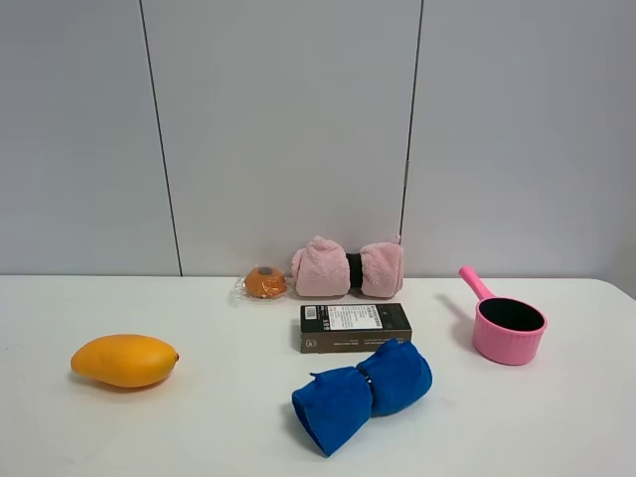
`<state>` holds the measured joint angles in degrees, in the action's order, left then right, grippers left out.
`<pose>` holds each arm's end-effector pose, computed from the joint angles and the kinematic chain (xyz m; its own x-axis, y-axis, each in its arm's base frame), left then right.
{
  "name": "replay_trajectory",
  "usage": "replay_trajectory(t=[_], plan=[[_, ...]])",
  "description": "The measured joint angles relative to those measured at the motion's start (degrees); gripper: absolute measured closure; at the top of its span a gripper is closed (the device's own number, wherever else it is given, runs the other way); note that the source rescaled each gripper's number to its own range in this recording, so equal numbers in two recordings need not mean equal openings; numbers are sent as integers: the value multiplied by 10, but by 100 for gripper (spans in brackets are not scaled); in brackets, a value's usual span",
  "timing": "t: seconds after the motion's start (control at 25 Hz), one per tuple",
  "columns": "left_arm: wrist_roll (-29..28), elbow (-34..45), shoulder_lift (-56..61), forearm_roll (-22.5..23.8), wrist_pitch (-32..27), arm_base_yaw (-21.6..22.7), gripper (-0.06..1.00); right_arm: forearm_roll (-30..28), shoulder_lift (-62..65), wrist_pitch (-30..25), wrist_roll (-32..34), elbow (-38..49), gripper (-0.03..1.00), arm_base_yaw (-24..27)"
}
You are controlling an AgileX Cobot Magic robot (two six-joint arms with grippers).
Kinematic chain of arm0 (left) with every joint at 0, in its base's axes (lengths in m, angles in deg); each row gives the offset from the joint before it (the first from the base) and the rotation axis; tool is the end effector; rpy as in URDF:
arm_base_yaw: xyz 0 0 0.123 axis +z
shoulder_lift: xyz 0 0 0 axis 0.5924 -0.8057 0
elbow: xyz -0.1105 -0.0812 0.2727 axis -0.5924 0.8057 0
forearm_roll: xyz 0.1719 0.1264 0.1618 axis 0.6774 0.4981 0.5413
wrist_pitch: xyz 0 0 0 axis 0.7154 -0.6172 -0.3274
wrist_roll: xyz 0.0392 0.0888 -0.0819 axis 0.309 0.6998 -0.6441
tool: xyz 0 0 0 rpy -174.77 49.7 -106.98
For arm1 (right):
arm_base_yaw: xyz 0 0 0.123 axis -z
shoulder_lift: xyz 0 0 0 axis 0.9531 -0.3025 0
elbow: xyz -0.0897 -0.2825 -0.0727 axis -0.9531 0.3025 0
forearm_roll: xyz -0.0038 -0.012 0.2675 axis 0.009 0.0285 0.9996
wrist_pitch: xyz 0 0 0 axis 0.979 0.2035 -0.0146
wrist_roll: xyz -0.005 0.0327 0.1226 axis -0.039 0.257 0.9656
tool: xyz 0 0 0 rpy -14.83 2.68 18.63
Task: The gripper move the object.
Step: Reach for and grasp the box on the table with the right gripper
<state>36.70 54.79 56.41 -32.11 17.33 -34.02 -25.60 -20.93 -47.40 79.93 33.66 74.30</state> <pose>0.0195 -0.0169 0.2724 -0.4322 0.0240 -0.9014 0.1035 0.9944 -0.0231 0.0209 0.0067 0.2682 -0.4565 -0.0043 -0.8897 -0.0266 0.9996 0.0088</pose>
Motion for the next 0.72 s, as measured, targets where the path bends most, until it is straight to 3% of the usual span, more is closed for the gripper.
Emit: replay_trajectory(t=[0.72], plan=[[0, 0, 0, 0, 0, 0, -6, 0, 0, 0, 0, 0, -2, 0]])
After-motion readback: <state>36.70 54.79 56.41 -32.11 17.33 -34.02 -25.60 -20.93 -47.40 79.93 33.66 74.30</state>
